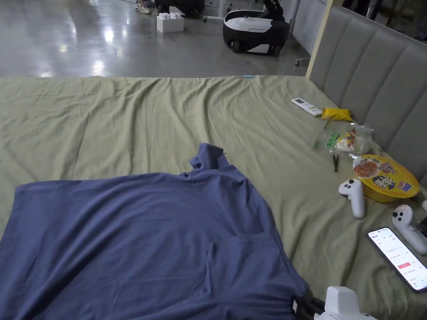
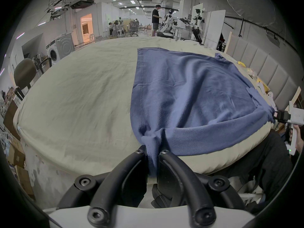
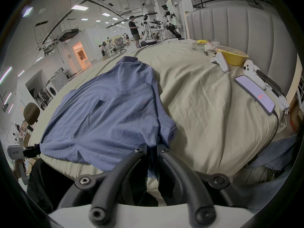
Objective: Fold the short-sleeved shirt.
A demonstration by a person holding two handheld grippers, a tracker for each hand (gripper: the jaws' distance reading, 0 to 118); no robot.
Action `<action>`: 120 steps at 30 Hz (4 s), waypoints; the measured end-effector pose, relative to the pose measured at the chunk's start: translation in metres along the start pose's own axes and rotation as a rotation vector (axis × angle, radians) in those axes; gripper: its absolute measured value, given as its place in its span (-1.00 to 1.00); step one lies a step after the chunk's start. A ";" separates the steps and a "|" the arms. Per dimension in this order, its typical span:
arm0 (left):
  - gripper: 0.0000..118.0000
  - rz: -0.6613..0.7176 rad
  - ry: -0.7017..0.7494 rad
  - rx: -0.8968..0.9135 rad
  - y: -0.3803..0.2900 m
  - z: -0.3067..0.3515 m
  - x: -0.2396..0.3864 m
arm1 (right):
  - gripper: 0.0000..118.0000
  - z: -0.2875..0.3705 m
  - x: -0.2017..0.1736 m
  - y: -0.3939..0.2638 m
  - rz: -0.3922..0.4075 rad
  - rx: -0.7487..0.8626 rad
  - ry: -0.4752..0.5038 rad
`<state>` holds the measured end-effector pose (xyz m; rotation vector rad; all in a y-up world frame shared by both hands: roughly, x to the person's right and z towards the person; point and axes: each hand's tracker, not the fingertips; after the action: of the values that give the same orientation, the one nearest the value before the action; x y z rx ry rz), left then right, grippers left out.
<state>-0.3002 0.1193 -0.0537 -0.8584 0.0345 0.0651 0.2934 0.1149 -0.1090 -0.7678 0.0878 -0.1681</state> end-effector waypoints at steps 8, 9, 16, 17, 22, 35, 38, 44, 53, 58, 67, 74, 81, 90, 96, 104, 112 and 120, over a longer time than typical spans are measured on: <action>-0.87 0.112 -0.042 0.099 0.013 0.030 -0.004 | -0.88 0.029 -0.005 0.016 -0.058 0.126 0.028; -0.87 0.118 -0.055 0.099 0.020 0.033 -0.005 | -0.88 0.029 -0.007 0.024 -0.058 0.129 0.033; -0.87 0.176 -0.091 0.163 0.117 -0.003 -0.031 | -0.88 -0.007 -0.022 0.117 -0.045 0.193 0.038; -0.87 0.183 -0.098 0.131 0.136 -0.019 -0.037 | -0.88 -0.020 -0.026 0.133 -0.041 0.189 0.024; -0.87 0.241 -0.066 0.024 0.186 -0.086 -0.045 | -0.88 -0.091 -0.044 0.180 0.033 0.091 -0.026; 0.42 0.202 0.004 0.127 0.197 -0.076 -0.060 | 0.41 -0.117 -0.045 0.202 0.151 0.029 -0.064; 0.42 0.127 -0.010 0.272 0.196 -0.002 -0.050 | 0.41 -0.052 -0.051 0.208 0.210 0.195 -0.038; 0.42 -0.067 0.186 0.593 0.149 0.143 0.015 | 0.42 0.080 -0.077 0.156 0.230 0.491 0.033; -0.66 -0.139 0.052 0.833 0.086 0.234 0.079 | -0.31 0.172 -0.131 0.093 0.203 0.610 0.096; -1.00 -0.180 0.054 0.842 0.082 0.256 0.096 | -0.98 0.195 -0.152 0.090 0.301 0.720 0.063; -1.00 -0.090 0.038 0.825 0.081 0.257 0.085 | -1.00 0.203 -0.161 0.096 0.288 0.698 0.093; -1.00 -0.094 0.031 0.792 0.082 0.254 0.085 | -1.00 0.199 -0.162 0.091 0.263 0.674 0.122; -1.00 -0.089 0.027 0.780 0.083 0.244 0.071 | -1.00 0.191 -0.163 0.087 0.259 0.636 0.119; -1.00 -0.050 -0.009 0.717 0.082 0.222 0.057 | -1.00 0.176 -0.162 0.086 0.276 0.605 0.115; -0.95 0.053 -0.114 0.578 0.091 0.148 0.025 | -1.00 0.157 -0.157 0.081 0.197 0.523 0.151; -0.02 0.117 -0.062 0.221 0.110 -0.018 -0.019 | -1.00 0.131 -0.147 0.059 0.204 0.414 0.072; -0.09 0.212 -0.089 0.053 0.107 -0.122 -0.051 | -1.00 0.115 -0.118 0.045 0.091 0.320 0.009; -0.79 -0.004 0.047 -0.019 0.120 -0.122 -0.016 | -0.99 0.104 -0.108 0.041 0.054 0.292 0.008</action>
<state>-0.3254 0.1038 -0.2231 -0.8791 0.0759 0.0415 0.2064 0.2350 -0.0613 -0.4734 0.0897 -0.1289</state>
